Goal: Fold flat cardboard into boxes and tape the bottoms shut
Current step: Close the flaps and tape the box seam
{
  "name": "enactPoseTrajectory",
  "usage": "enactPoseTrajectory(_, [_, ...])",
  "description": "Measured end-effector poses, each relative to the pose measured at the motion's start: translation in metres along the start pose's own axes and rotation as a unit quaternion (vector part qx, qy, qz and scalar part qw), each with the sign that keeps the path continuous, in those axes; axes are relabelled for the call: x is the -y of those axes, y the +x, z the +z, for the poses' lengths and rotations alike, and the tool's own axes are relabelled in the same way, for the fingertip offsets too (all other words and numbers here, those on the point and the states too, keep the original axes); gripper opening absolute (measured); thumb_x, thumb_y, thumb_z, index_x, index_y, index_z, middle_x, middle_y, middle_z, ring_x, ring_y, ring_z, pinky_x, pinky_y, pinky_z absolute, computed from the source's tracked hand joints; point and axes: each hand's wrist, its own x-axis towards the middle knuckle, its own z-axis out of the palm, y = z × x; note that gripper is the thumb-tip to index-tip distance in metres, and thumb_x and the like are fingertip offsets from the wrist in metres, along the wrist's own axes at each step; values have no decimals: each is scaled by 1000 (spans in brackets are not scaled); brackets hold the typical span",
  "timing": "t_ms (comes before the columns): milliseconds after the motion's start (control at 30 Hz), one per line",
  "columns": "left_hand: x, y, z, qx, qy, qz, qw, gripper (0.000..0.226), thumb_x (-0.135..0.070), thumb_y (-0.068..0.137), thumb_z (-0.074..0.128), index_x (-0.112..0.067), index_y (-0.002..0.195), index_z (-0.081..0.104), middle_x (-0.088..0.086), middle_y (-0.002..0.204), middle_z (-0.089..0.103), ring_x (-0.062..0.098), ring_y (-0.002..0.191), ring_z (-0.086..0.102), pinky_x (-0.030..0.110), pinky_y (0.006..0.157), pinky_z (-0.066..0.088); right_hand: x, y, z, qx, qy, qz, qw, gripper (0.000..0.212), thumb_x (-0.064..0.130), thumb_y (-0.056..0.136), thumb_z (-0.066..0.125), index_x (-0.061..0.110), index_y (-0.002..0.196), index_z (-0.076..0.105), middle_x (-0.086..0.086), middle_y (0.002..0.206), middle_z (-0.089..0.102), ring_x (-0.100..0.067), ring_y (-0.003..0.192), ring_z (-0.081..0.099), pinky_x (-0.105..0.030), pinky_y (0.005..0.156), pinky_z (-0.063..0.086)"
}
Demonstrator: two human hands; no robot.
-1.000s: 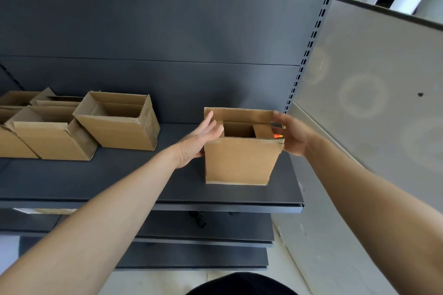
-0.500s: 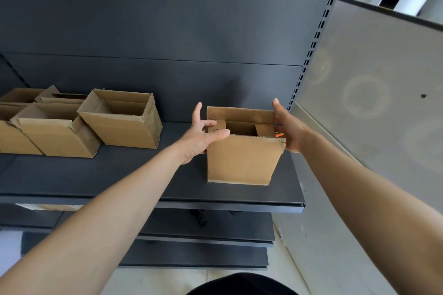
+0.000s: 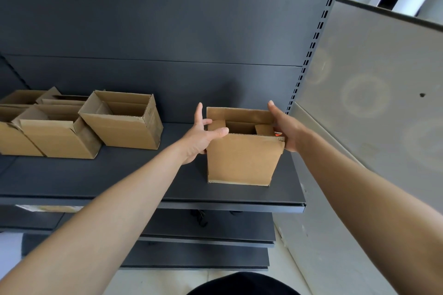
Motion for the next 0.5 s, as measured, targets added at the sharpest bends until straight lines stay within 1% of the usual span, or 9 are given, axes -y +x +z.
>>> enactPoseTrajectory(100, [-1, 4, 3, -12, 25, 7, 1000, 100, -31, 88, 66, -43, 147, -13, -1, 151, 24, 27, 133, 34, 57, 104, 36, -1, 2, -1, -1, 4, 1, 1000, 66, 71, 79, 54, 16, 115, 59, -8, 111, 68, -26, 97, 69, -40, 90, 54])
enactPoseTrajectory(167, [1, 6, 7, -44, 56, 14, 997, 94, -32, 90, 62, -39, 149, -10, 0, 152, 21, 26, 135, 33, 50, 106, 35, -2, 4, -1, -2, 5, 2, 1000, 67, 71, 77, 56, 17, 117, 59, -8, 115, 67, -26, 99, 69, -40, 89, 55])
enactPoseTrajectory(233, [4, 7, 12, -76, 86, 25, 993, 88, -31, 93, 59, -36, 150, -7, 1, 152, 18, 24, 135, 32, 41, 106, 34, -2, 5, -1, -4, 15, -5, 1000, 66, 67, 78, 60, 16, 120, 58, -8, 117, 65, -25, 100, 67, -38, 84, 56])
enactPoseTrajectory(333, [8, 10, 19, -92, 108, 42, 989, 82, -26, 94, 58, -36, 149, -1, 3, 147, 18, 22, 130, 34, 33, 101, 35, -4, 5, -2, -6, 22, -4, 1000, 64, 61, 81, 62, 14, 124, 53, -8, 116, 64, -25, 100, 65, -37, 77, 56])
enactPoseTrajectory(433, [10, 13, 21, -99, 115, 58, 987, 78, -22, 91, 62, -37, 146, 8, 5, 141, 22, 18, 121, 36, 28, 92, 37, -7, 7, -5, -10, 33, 4, 999, 67, 61, 80, 61, 14, 127, 51, -7, 117, 63, -25, 101, 65, -37, 79, 55])
enactPoseTrajectory(500, [10, 15, 21, -100, 116, 68, 986, 78, -20, 90, 64, -39, 144, 11, 4, 137, 24, 16, 116, 36, 28, 89, 38, -8, 9, -5, -17, 35, 4, 999, 67, 62, 81, 60, 14, 127, 50, -7, 119, 63, -25, 102, 65, -36, 76, 55])
